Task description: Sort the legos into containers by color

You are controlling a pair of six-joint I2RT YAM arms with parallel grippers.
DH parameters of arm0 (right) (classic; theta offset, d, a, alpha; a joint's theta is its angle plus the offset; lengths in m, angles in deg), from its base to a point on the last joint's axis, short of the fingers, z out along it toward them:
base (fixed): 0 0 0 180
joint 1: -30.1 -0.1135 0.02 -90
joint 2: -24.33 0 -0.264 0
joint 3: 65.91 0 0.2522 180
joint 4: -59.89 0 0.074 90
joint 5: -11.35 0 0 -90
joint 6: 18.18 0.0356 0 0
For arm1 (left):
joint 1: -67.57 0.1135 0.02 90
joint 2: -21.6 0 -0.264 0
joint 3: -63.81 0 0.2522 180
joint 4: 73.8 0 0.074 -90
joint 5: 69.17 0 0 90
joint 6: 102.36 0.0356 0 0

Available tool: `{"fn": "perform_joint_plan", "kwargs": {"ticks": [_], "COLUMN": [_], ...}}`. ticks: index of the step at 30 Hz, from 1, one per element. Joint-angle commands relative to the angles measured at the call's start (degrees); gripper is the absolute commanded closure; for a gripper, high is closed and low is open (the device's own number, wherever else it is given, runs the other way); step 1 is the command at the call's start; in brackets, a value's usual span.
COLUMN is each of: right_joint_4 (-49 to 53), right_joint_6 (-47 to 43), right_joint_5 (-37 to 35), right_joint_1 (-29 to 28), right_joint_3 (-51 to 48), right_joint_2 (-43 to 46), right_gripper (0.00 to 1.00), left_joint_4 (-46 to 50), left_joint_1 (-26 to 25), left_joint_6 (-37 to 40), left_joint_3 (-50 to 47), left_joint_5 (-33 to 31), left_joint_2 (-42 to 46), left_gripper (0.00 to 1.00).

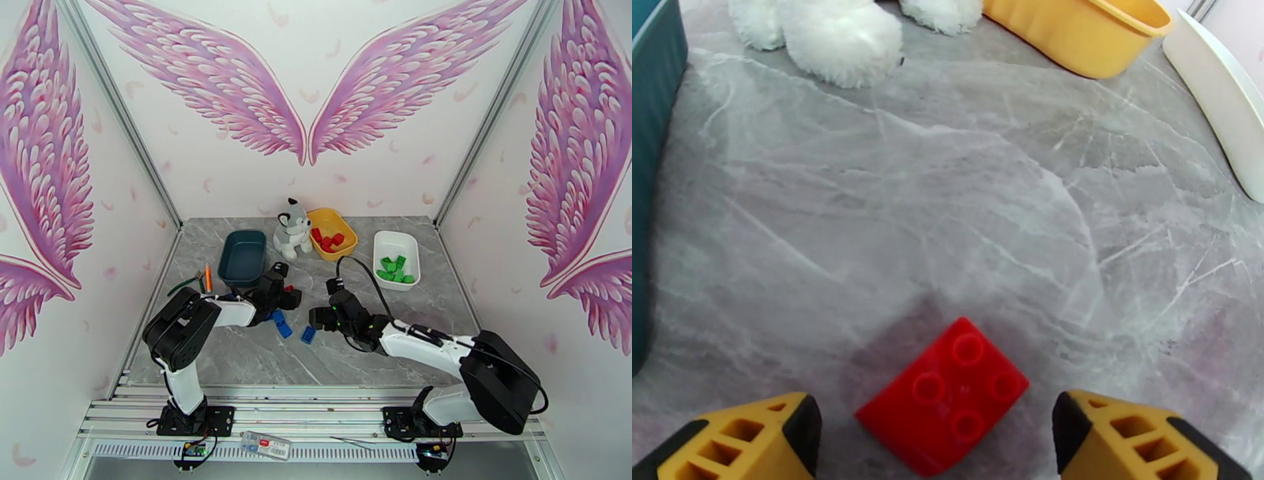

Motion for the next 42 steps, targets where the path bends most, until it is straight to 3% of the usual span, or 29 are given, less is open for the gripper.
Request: {"fn": "perform_joint_plan", "kwargs": {"ticks": [1,10,21,31,37,42], "right_joint_4": [1.1,0.6,1.2,1.4,1.3,1.3], "right_joint_6": [-1.0,-0.8,-0.9,-1.0,-0.9,-0.8], "right_joint_5": [-1.4,-1.5,-3.1,-4.7,-5.5,-5.9], "right_joint_1": [-0.2,-0.1,-0.1,-0.1,-0.1,-0.1], "right_joint_3": [-1.4,-1.4,-1.4,-1.9,-2.4,-2.7], "right_joint_2": [2.9,3.3,3.8,3.6,3.5,3.5], "right_gripper": [0.17,0.16,0.16,0.16,0.16,0.16], "left_joint_4": [1.2,7.1,6.0,9.6,11.5,12.1], "left_joint_1": [0.2,0.2,-1.5,-6.4,-7.4,-7.4], "left_joint_6": [0.9,4.2,2.7,2.8,2.6,1.6], "left_joint_3": [2.3,9.0,5.7,7.4,8.5,10.3], "left_joint_5": [-0.4,-1.6,1.7,-5.0,-10.1,-10.5], "left_joint_2": [-1.7,-5.2,-4.5,-4.7,-5.4,-6.6], "left_gripper": [0.18,0.21,0.33,0.42,0.46,0.51]}}
